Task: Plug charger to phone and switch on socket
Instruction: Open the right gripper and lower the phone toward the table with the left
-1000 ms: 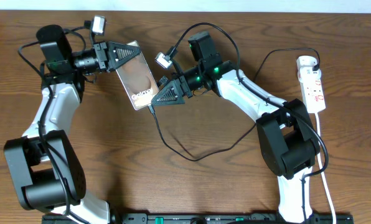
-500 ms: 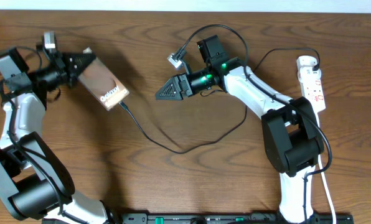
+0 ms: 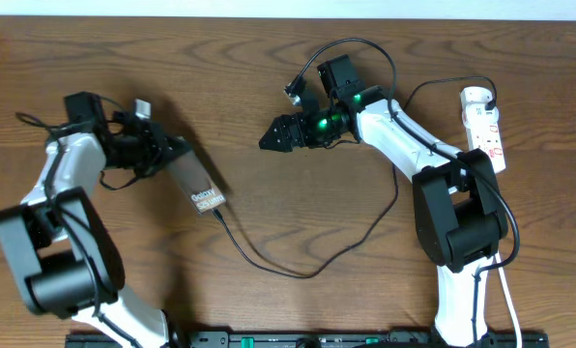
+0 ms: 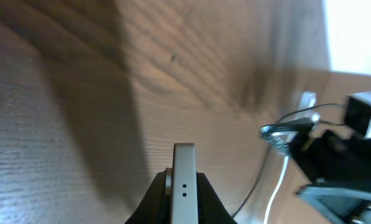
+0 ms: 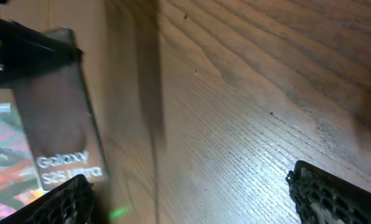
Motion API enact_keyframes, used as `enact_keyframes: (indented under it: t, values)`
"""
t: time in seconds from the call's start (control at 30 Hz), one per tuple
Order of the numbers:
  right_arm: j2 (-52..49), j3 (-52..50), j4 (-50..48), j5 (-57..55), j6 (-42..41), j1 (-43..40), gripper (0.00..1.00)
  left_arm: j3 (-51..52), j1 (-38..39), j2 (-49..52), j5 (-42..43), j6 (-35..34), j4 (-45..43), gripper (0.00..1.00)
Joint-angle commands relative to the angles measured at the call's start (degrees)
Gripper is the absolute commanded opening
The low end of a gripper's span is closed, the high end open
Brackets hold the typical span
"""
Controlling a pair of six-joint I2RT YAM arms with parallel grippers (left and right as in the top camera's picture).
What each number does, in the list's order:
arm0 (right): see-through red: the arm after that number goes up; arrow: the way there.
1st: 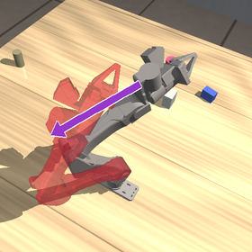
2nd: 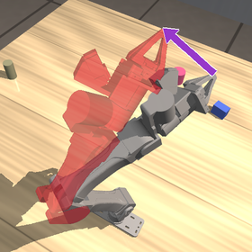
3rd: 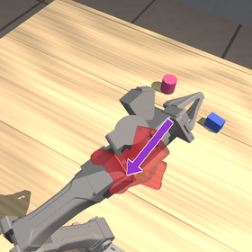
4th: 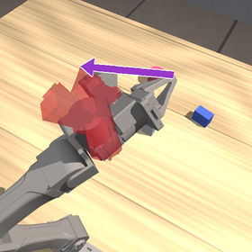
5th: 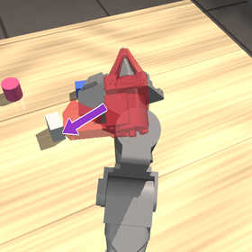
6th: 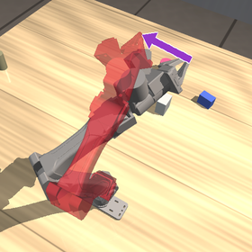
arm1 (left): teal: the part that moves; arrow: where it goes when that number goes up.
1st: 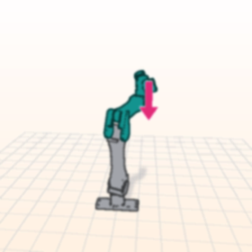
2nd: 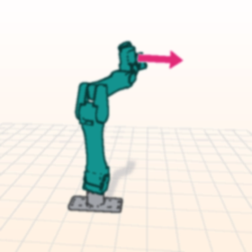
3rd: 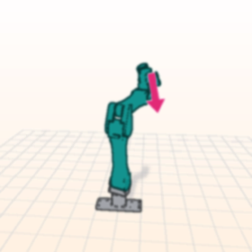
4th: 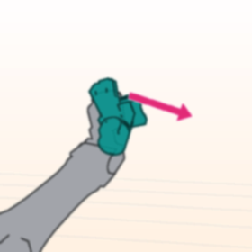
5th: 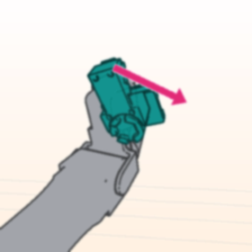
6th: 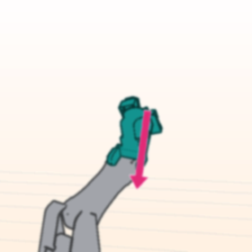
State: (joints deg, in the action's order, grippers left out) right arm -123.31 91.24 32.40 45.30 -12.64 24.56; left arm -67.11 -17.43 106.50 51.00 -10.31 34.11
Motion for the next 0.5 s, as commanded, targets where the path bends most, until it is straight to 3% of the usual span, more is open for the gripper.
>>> enact_keyframes:
  t: [0.0, 0.1, 0.2, 0.47]
  values:
    - [0.7, 0.8, 0.3, -0.4, -0.2, -0.2, 0.99, 0.5, 1.9, 4.0, -0.8, 1.3, -0.1, 0.07]
    - [0.7, 0.8, 0.3, -0.4, -0.1, -0.2, 0.99, 0.5, 3.2, 8.5, -0.5, 1.2, -1.0, 0.07]
    - [0.7, 0.8, 0.5, -1.1, 0.3, -0.2, 0.99, 0.5, 3.4, 12.3, 5.1, 1.3, -2.8, 0.07]
    - [0.7, 0.8, 1.3, -2.8, 0.7, -0.2, 0.99, 0.5, 3.4, 13.1, 1.9, 1.3, -2.9, 0.07]
